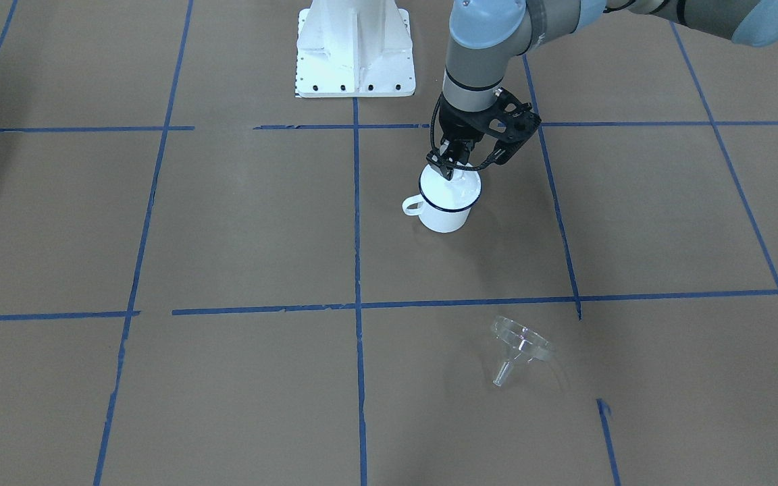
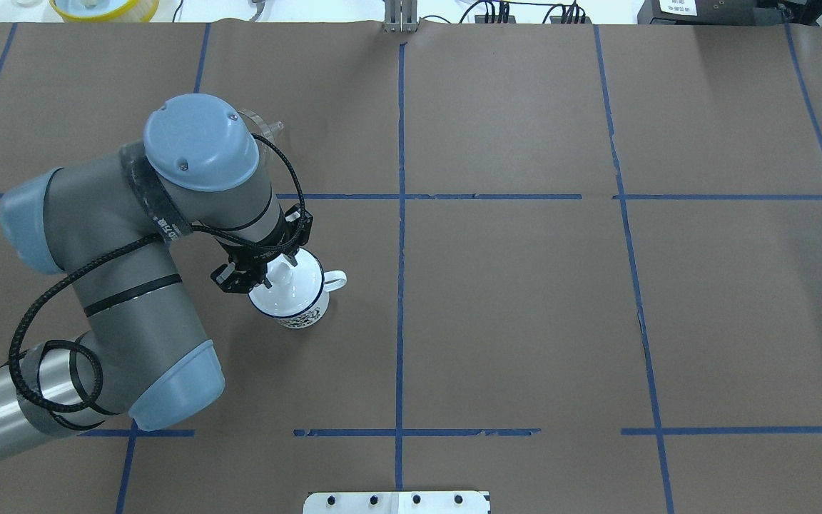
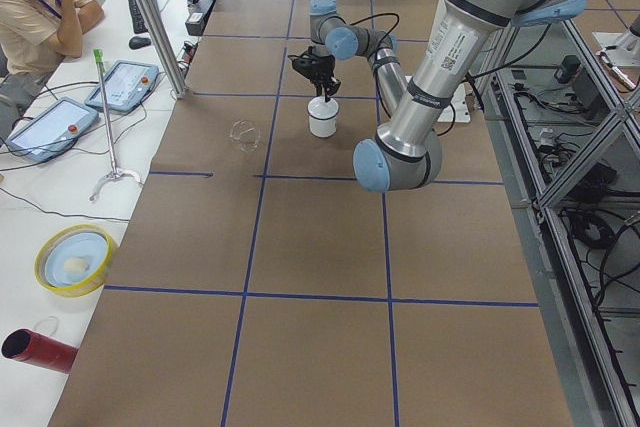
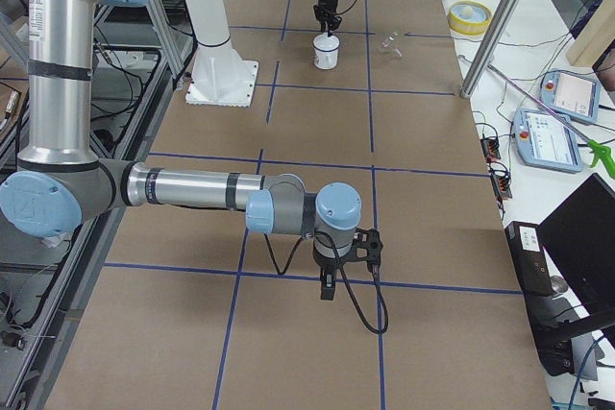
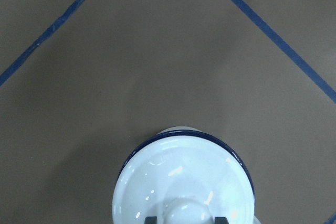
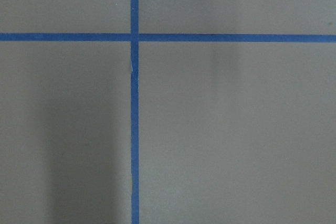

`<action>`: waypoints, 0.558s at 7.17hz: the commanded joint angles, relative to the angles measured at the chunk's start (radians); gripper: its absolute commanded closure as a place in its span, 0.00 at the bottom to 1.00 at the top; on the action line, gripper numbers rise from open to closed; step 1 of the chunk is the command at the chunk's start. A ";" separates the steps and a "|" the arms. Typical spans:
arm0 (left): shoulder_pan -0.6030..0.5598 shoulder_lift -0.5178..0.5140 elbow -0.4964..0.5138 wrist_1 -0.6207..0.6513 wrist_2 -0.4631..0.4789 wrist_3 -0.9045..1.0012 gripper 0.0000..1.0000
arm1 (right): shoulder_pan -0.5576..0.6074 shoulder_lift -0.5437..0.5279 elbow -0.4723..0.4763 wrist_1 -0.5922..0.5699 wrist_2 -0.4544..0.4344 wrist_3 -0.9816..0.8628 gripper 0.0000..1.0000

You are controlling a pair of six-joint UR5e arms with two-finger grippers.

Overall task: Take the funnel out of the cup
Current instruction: 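Carry the white lid over the mug and lower it onto the rim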

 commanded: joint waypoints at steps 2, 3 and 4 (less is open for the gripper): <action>-0.004 0.003 -0.016 0.000 0.002 0.014 0.12 | 0.000 0.000 0.000 0.000 0.000 0.000 0.00; -0.036 0.015 -0.033 -0.001 0.001 0.107 0.12 | 0.000 0.000 0.000 0.000 0.000 0.000 0.00; -0.097 0.017 -0.042 -0.001 -0.013 0.242 0.12 | 0.000 0.000 0.000 0.000 0.000 0.000 0.00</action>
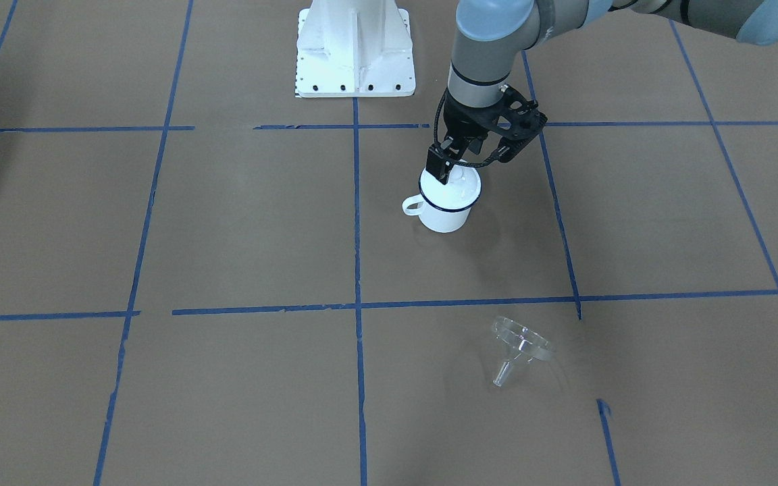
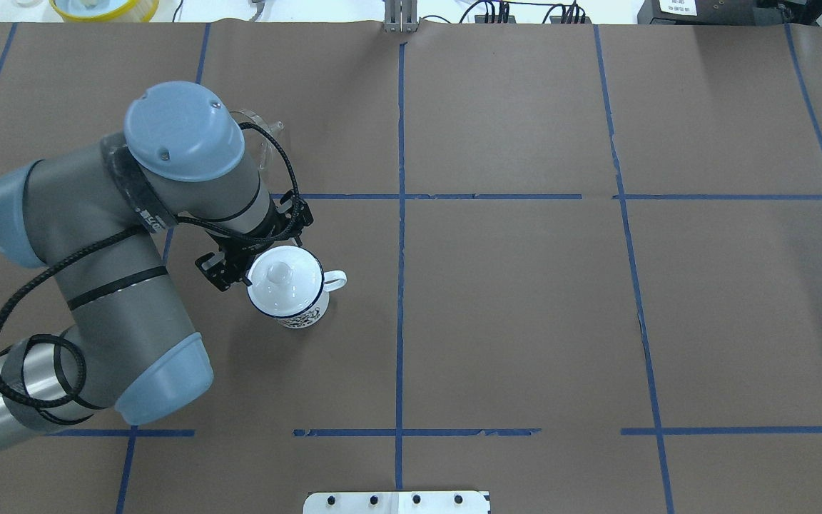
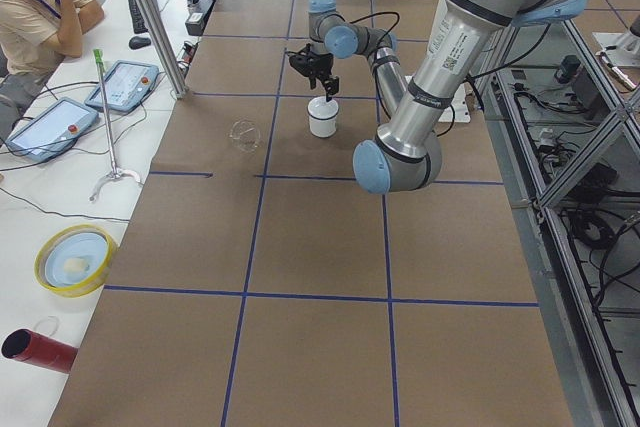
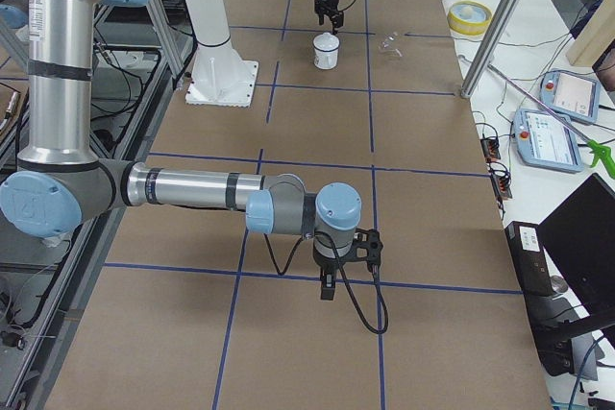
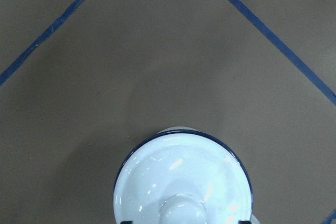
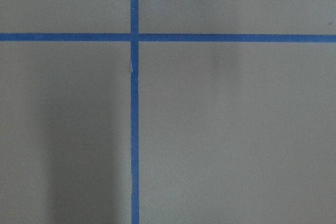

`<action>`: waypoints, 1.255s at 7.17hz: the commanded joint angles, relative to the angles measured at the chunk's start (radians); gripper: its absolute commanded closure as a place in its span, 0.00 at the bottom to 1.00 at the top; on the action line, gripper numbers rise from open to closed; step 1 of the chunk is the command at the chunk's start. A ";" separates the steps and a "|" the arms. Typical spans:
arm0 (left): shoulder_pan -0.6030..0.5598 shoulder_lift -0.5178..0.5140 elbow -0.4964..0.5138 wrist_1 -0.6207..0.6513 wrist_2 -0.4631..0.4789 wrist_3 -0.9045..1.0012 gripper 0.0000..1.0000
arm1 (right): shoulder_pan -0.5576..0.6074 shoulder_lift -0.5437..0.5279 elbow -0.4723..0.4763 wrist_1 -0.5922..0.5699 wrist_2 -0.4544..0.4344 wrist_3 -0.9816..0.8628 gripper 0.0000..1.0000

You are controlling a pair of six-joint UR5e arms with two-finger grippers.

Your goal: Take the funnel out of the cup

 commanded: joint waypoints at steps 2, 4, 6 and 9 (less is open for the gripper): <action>-0.272 0.079 -0.019 -0.029 -0.148 0.461 0.02 | 0.000 0.000 0.000 0.000 0.000 0.000 0.00; -0.487 0.221 0.000 -0.048 -0.256 0.862 0.01 | 0.000 0.000 -0.001 0.000 0.000 0.000 0.00; -0.691 0.356 0.111 -0.098 -0.348 1.308 0.01 | 0.000 0.000 0.000 0.000 0.000 0.000 0.00; -0.940 0.507 0.298 -0.148 -0.393 1.890 0.00 | 0.000 0.000 0.000 0.000 0.000 0.000 0.00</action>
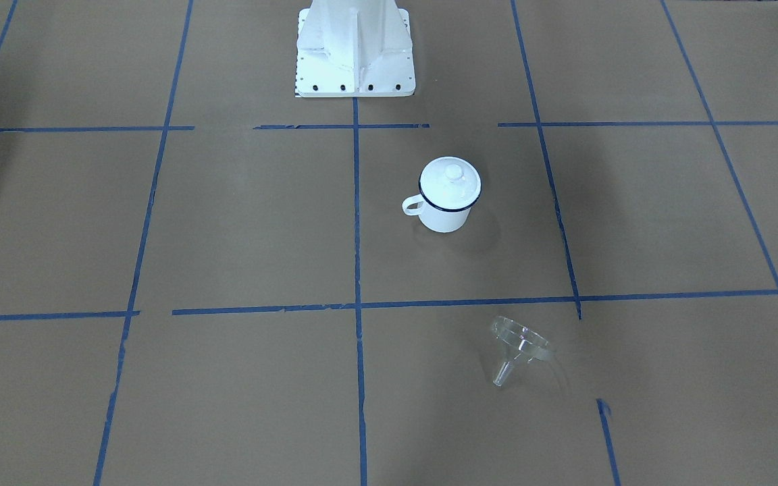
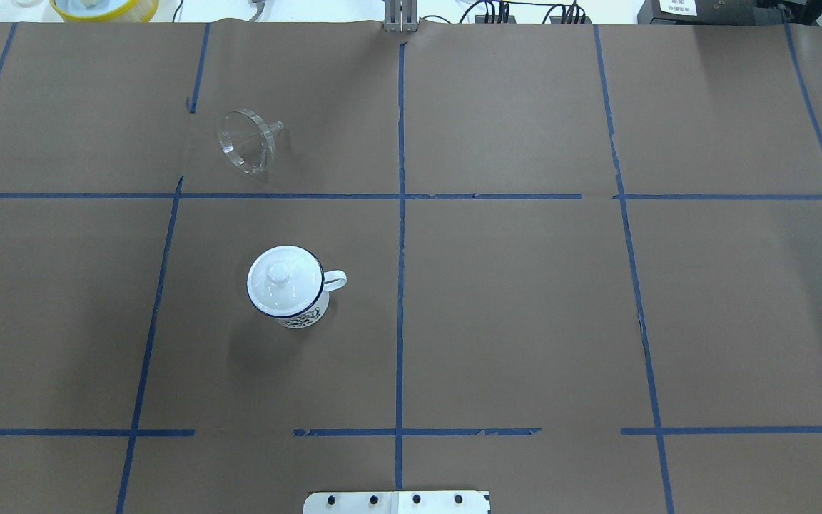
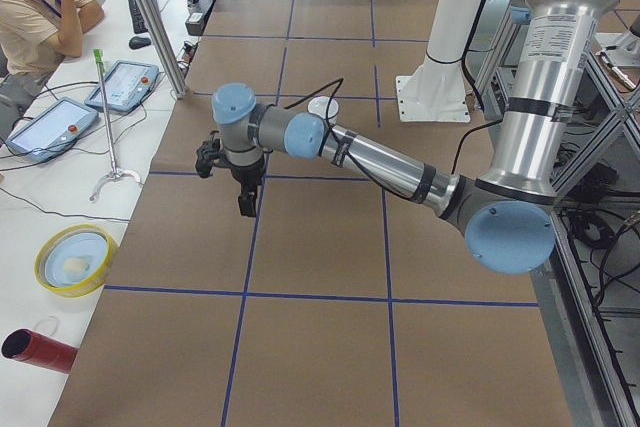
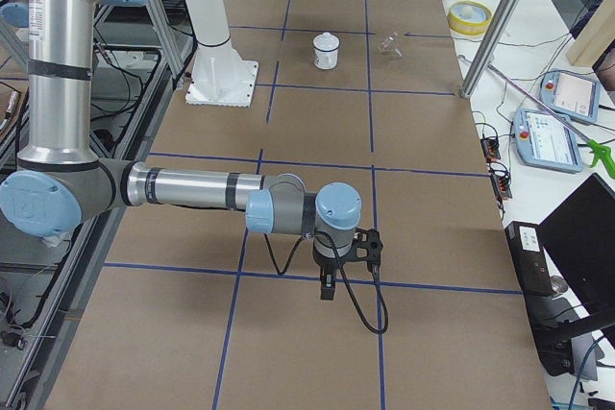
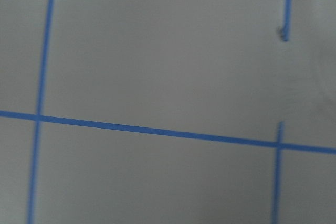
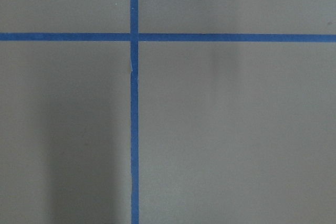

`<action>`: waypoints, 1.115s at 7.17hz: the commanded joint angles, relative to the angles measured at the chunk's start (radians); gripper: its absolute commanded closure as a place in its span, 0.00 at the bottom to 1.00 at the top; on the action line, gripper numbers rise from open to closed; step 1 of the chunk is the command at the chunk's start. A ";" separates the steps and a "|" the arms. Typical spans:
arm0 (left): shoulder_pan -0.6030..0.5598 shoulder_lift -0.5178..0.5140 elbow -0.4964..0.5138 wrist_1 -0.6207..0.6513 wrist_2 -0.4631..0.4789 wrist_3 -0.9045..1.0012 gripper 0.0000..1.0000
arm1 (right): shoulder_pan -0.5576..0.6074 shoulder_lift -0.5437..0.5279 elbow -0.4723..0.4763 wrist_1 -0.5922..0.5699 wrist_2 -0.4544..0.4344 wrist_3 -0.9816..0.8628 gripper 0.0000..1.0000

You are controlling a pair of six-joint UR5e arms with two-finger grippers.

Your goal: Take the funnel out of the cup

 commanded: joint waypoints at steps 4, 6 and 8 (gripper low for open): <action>-0.118 0.038 0.125 -0.010 -0.032 0.208 0.00 | 0.000 0.000 0.001 0.000 0.000 0.000 0.00; -0.116 0.059 0.111 -0.013 -0.037 0.207 0.00 | 0.000 0.000 0.001 0.000 0.000 0.000 0.00; -0.115 0.059 0.127 -0.027 -0.042 0.196 0.00 | 0.000 0.000 0.001 0.000 0.000 0.000 0.00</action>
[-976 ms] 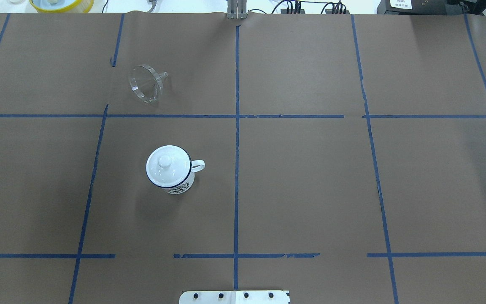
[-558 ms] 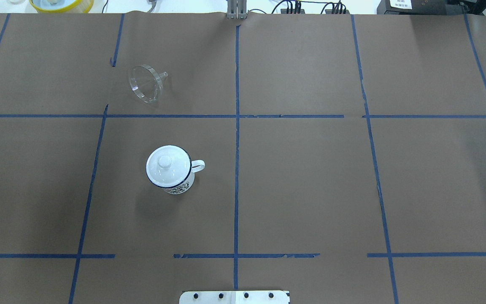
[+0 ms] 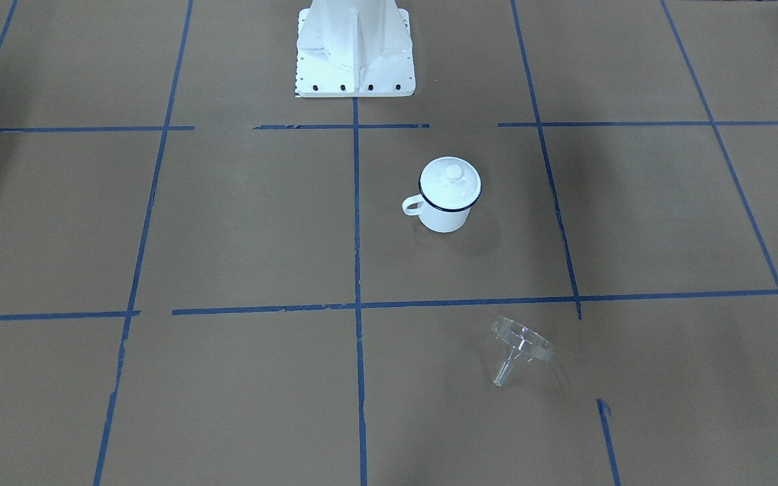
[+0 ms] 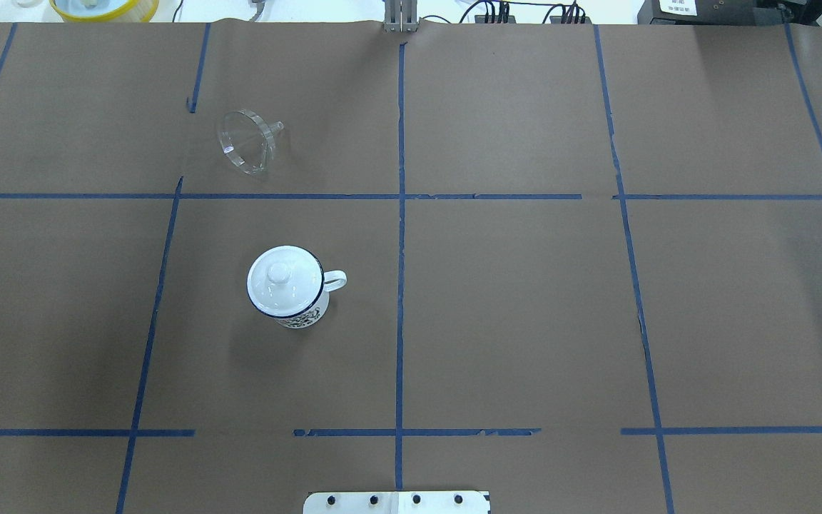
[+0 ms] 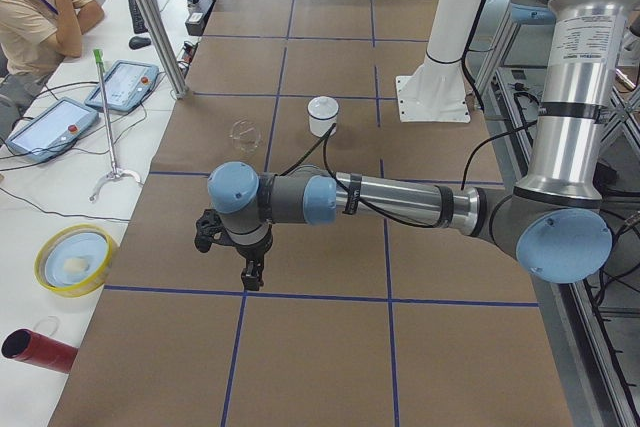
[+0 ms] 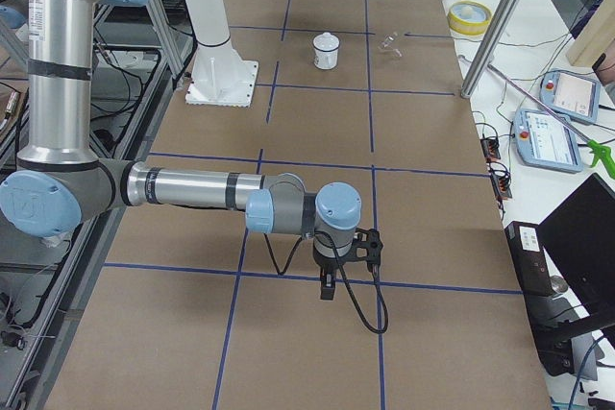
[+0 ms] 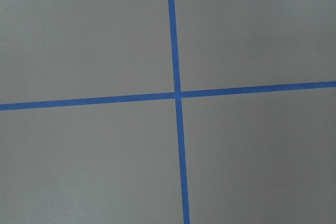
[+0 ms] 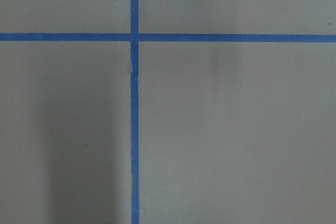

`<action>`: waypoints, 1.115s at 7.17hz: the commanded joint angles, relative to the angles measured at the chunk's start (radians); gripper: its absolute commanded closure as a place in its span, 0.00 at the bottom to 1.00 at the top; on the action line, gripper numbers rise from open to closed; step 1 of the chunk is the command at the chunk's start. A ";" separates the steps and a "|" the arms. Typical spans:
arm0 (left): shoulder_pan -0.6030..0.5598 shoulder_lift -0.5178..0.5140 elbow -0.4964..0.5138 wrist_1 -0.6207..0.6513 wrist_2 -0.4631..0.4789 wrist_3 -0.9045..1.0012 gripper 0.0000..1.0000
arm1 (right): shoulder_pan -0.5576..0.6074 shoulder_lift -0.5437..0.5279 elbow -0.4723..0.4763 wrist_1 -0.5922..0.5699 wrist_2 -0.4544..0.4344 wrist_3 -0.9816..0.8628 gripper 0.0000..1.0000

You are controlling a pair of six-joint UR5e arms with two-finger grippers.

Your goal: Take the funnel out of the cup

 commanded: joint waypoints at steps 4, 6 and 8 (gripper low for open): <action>0.001 -0.002 0.070 -0.123 -0.002 -0.003 0.00 | 0.000 0.000 0.000 0.000 0.000 0.000 0.00; 0.001 -0.003 0.070 -0.138 -0.041 0.003 0.00 | 0.000 0.000 0.000 0.000 0.000 0.000 0.00; 0.001 -0.006 0.070 -0.138 -0.051 0.005 0.00 | 0.000 0.000 0.000 0.000 0.000 0.000 0.00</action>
